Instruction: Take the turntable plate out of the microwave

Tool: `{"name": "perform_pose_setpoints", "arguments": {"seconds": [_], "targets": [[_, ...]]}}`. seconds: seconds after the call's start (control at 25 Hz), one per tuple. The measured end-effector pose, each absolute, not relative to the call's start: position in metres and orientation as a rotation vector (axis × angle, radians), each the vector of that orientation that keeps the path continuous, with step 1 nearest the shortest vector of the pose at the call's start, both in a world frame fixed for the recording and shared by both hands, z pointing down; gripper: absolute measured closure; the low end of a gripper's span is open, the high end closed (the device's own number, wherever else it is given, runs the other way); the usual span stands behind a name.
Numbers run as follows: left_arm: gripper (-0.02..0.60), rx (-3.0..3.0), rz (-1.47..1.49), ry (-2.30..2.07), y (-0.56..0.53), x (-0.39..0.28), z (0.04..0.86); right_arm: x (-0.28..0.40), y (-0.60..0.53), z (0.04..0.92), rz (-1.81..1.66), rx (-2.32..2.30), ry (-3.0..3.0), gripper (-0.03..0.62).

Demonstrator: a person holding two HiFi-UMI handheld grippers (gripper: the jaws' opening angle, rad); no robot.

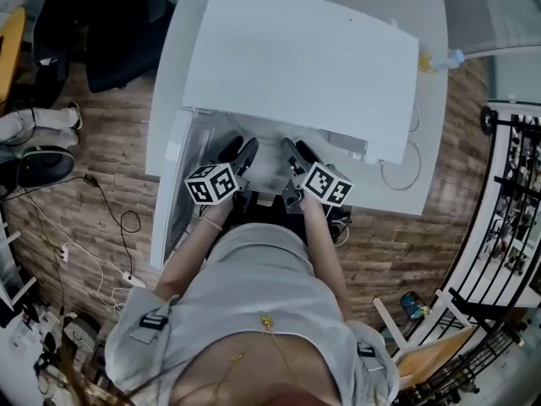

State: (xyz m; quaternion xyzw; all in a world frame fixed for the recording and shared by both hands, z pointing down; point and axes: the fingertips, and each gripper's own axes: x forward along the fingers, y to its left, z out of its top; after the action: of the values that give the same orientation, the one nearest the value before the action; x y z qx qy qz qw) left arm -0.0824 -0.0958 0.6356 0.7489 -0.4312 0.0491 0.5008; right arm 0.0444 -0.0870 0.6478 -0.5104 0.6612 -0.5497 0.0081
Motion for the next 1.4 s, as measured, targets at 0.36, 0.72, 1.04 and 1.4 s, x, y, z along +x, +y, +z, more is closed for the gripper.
{"name": "perform_pose_setpoints", "arguments": {"seconds": [0.36,0.72,1.04,1.4], "targets": [[0.353,1.755,0.056,-1.041,-0.112,-0.081,0.649,0.041,-0.098,0.657,-1.785,-1.526,1.988,0.335],[0.353,1.684,-0.028,-1.010,-0.132,-0.070,0.652,0.037,-0.115,0.660,-1.830,-1.431,1.947,0.352],[0.442,1.621,-0.114,-0.990,-0.139,-0.070,0.662,0.042,-0.115,0.668,-1.824,-1.402,1.844,0.480],[0.460,1.623,-0.159,-0.960,-0.131,-0.067,0.661,0.045,-0.108,0.666,-1.807,-1.405,1.870,0.485]]}}
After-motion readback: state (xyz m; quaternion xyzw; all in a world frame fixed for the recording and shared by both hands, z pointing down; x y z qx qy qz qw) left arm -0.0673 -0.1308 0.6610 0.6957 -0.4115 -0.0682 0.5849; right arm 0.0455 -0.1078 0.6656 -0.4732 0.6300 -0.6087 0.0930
